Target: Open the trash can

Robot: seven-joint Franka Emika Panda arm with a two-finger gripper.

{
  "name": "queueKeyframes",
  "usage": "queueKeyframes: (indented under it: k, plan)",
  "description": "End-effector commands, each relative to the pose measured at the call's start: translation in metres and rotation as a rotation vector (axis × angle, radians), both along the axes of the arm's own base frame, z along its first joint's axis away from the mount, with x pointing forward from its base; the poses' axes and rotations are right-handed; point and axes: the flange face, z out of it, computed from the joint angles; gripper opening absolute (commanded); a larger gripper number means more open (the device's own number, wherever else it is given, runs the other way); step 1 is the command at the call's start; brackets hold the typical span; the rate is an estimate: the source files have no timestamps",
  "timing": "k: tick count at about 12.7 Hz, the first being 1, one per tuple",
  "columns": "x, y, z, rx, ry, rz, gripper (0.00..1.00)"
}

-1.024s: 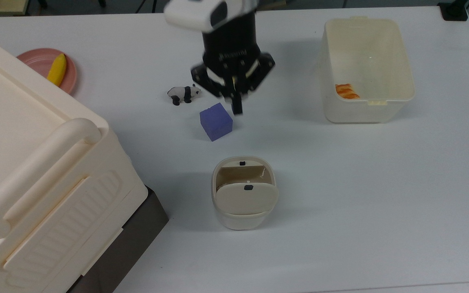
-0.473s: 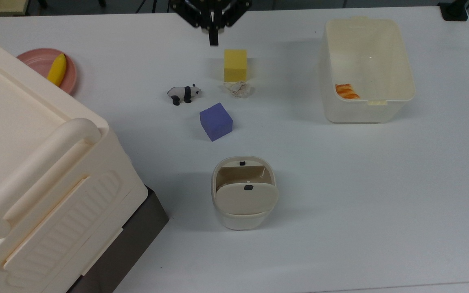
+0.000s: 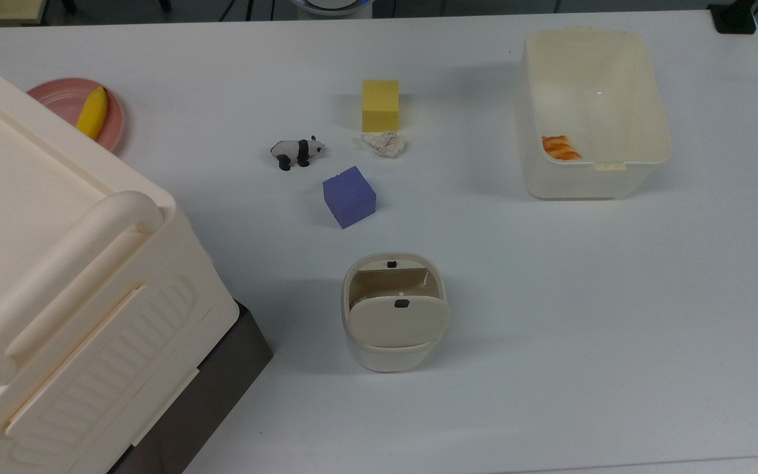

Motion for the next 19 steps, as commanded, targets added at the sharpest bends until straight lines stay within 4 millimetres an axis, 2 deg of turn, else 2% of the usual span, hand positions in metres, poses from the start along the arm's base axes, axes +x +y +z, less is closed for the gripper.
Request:
queueKeyframes:
  k: [1, 3, 5, 6, 7, 8, 10, 11, 12, 19]
  plan:
    - [-0.024, 0.020, 0.006, -0.010, 0.002, 0.017, 0.00]
    - [-0.023, 0.016, 0.006, -0.007, 0.005, 0.010, 0.09]
    - [-0.020, 0.012, 0.005, -0.001, 0.001, 0.004, 0.49]
    - [-0.019, 0.011, 0.005, 0.004, 0.001, 0.012, 0.58]
    - [-0.018, 0.012, 0.006, 0.005, -0.002, 0.014, 0.61]
    - [-0.016, 0.012, 0.006, 0.006, -0.002, 0.016, 0.71]
    - [-0.016, 0.012, 0.006, 0.006, -0.001, 0.014, 0.77]
    - [-0.017, 0.013, 0.005, 0.005, 0.004, 0.015, 0.94]
    - [-0.017, 0.013, 0.004, 0.006, 0.006, 0.017, 1.00]
    - [-0.011, 0.007, -0.006, 0.004, 0.028, 0.004, 1.00]
